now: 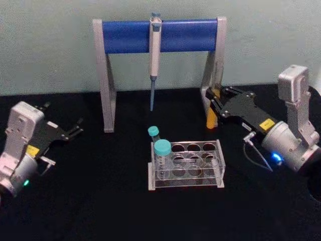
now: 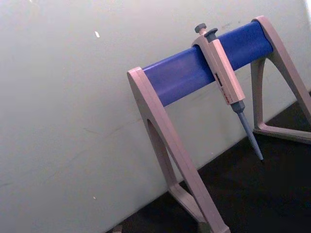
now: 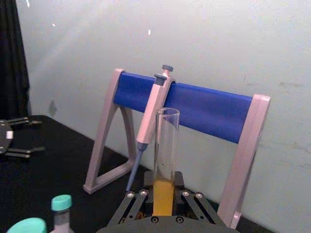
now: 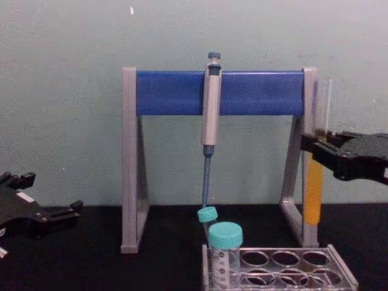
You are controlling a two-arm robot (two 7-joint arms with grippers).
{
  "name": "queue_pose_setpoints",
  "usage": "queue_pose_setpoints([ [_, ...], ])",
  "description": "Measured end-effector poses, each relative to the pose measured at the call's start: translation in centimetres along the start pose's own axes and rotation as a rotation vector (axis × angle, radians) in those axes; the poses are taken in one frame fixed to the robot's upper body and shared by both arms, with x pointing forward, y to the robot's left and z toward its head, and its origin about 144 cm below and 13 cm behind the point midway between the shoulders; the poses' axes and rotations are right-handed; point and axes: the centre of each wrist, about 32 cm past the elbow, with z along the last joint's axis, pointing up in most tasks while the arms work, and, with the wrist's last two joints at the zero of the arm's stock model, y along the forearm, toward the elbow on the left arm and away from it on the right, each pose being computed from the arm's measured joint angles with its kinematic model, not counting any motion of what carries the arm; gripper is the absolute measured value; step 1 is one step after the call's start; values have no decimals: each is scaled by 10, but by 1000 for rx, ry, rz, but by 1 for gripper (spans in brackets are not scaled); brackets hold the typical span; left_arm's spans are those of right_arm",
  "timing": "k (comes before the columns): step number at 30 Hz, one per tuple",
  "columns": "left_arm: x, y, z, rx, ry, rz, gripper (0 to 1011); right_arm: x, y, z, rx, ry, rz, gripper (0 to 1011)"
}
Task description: Pick up the test tube from the test tube rack, shake it, then place it back into the test tube rack.
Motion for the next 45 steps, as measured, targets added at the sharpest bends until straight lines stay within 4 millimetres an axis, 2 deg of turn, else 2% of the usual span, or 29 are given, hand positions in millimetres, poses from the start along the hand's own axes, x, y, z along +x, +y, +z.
queue_pose_setpoints([
  [11, 0, 0, 0, 0, 0, 0, 1001, -13, -17, 7, 29, 34, 20, 234],
  [45, 0, 0, 0, 0, 0, 0, 1001, -22, -33, -4, 6, 59, 46, 234],
])
